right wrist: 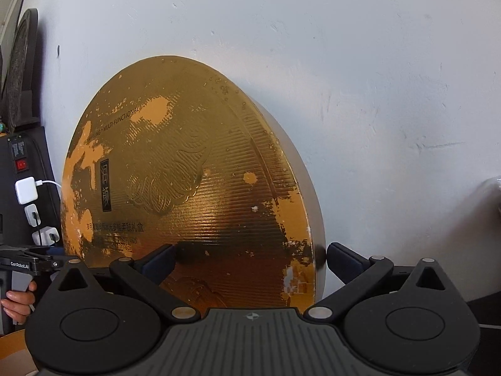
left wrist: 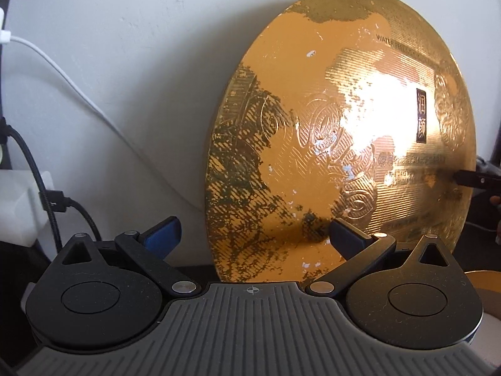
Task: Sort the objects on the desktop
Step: 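Lift the gold lid away from the wall with both grippers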
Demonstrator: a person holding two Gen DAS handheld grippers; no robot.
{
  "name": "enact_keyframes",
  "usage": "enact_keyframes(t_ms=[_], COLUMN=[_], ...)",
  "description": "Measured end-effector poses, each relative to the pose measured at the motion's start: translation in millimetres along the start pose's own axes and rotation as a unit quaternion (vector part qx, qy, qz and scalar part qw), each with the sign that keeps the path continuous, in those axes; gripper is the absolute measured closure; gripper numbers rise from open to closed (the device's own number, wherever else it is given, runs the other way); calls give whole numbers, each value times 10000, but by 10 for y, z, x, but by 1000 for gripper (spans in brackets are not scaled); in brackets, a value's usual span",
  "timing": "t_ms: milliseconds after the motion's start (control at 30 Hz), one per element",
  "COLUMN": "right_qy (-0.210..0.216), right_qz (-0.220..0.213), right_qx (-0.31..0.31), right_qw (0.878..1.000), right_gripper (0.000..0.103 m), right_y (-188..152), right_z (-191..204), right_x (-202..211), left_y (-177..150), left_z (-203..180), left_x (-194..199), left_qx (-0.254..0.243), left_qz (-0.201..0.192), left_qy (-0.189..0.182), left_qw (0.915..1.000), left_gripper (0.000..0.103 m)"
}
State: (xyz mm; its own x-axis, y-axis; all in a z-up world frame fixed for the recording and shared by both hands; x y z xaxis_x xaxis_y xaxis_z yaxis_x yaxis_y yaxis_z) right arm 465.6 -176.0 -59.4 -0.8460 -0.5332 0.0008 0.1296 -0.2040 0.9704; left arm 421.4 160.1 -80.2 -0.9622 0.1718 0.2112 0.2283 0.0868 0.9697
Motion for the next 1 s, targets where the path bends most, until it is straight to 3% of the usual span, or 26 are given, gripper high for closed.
enact_keyframes(t_ms=[200, 367, 533, 800, 1000], right_qy=[256, 287, 354, 529, 610], right_qz=[-61, -130, -253, -833, -1357], right_qx=[-212, -171, 145, 1046, 1077], right_qw=[9994, 9994, 9989, 9896, 9830], right_gripper=[0, 0, 0, 0, 0], right_y=[-35, -45, -11, 522, 1094], right_z=[-62, -73, 60, 620, 1035], right_x=[-30, -45, 31, 333, 884], left_y=[-79, -134, -80, 239, 715], left_z=[-56, -103, -131, -156, -337], left_x=[-83, -95, -32, 345, 1019], left_qx=[70, 13, -217, -541, -723], left_qz=[29, -12, -142, -664, -1388], left_qy=[-340, -336, -110, 95, 41], left_qw=[9994, 9994, 9996, 9963, 9877], left_gripper=[0, 0, 0, 0, 0])
Point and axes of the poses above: each gripper's, at about its wrist camera, not at the fingertips, and x roughly against the way its jaws point, z to its left, y to its top, the point moved 6 cm from there along -x, roughly the way its jaws point, and after that the axes turned 12 degrees about -z, right-handed, at the moved point
